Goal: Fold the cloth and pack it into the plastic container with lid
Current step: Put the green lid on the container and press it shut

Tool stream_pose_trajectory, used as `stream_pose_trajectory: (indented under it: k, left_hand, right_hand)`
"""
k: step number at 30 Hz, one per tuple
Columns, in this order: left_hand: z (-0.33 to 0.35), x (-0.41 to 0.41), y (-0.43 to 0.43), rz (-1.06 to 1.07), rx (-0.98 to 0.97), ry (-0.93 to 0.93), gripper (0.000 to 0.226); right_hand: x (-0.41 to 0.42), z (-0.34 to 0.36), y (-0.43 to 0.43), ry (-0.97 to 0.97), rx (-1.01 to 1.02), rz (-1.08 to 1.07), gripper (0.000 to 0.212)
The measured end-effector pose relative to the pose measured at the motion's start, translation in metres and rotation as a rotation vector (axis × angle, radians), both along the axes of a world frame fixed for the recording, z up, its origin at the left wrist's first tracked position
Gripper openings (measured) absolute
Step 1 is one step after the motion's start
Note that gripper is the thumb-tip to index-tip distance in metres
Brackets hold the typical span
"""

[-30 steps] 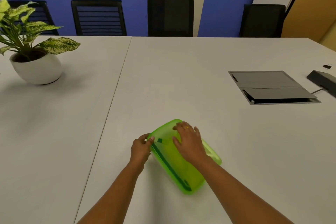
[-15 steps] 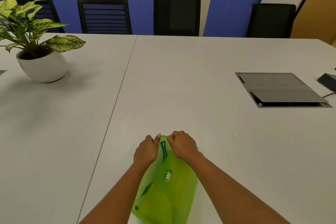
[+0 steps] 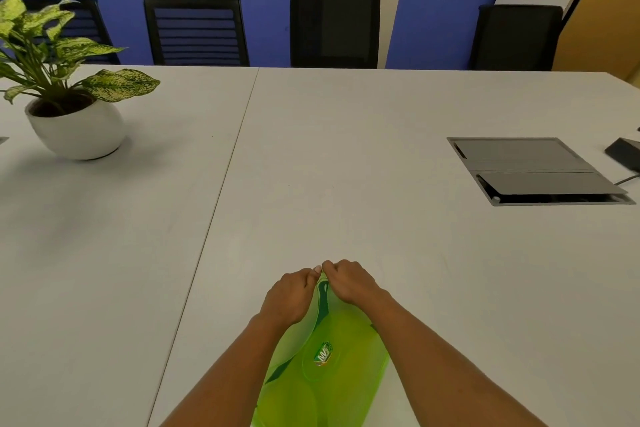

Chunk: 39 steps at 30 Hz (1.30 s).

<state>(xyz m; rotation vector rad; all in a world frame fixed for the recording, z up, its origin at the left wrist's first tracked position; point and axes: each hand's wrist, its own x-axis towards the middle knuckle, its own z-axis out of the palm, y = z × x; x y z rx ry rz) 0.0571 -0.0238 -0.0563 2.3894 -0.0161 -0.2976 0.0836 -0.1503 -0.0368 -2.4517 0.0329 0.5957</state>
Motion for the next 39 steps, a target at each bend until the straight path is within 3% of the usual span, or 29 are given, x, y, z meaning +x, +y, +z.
stream_pose_trajectory:
  k: [12,27,32,39]
  left_hand:
    - [-0.003,-0.001,-0.001,-0.011,0.016,-0.023,0.047]
    - [0.0,-0.004,-0.002,-0.002,0.052,-0.042,0.045]
    - [0.003,-0.004,-0.004,0.169,0.032,-0.017,0.052]
    - [0.01,-0.003,-0.005,0.538,-0.067,0.118,0.052]
  right_hand:
    - [-0.002,-0.005,0.001,-0.058,-0.004,-0.029,0.037]
    - [-0.01,-0.004,-0.013,-0.152,-0.019,-0.056,0.048]
    - [-0.018,-0.005,-0.032,-0.422,-0.059,-0.149,0.025]
    - [-0.028,0.001,-0.038,-0.66,-0.2,-0.103,0.015]
